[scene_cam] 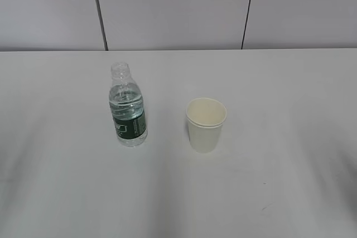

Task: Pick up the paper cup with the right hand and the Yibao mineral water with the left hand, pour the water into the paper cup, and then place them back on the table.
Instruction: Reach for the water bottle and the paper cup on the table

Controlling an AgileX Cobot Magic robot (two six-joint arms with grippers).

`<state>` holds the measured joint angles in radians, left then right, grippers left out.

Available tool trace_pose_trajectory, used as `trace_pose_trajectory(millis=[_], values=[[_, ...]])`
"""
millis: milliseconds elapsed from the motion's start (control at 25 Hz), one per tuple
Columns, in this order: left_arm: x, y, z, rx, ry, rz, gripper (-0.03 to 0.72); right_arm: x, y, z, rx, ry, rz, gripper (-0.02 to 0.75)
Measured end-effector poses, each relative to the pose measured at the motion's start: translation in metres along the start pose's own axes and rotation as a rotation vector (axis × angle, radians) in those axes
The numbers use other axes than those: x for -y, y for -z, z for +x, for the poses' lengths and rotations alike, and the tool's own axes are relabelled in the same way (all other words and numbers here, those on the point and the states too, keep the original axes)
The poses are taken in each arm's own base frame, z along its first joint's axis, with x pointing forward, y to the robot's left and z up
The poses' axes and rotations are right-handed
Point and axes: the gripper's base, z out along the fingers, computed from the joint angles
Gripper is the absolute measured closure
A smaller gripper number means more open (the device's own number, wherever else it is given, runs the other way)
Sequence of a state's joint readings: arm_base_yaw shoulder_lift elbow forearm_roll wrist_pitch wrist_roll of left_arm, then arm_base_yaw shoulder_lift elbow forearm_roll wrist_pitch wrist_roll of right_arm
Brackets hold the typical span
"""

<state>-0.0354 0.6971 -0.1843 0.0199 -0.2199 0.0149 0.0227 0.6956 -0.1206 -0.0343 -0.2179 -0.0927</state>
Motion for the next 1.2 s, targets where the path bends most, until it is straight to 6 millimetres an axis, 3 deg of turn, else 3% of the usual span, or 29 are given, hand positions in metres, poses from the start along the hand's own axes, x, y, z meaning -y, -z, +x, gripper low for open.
trace_pose_trajectory(millis=[600, 880, 1200], values=[[0.0, -0.029, 0.006, 0.018, 0.02, 0.002, 0.188, -0.003, -0.049, 0.018, -0.035, -0.006, -0.02, 0.218], [0.001, -0.049, 0.019, -0.018, 0.019, 0.006, 0.188, -0.016, -0.066, 0.026, -0.004, 0.104, -0.149, 0.218], [0.012, -0.071, 0.03, 0.043, -0.086, 0.127, 0.191, -0.025, -0.088, 0.037, -0.035, 0.046, -0.239, 0.218]])
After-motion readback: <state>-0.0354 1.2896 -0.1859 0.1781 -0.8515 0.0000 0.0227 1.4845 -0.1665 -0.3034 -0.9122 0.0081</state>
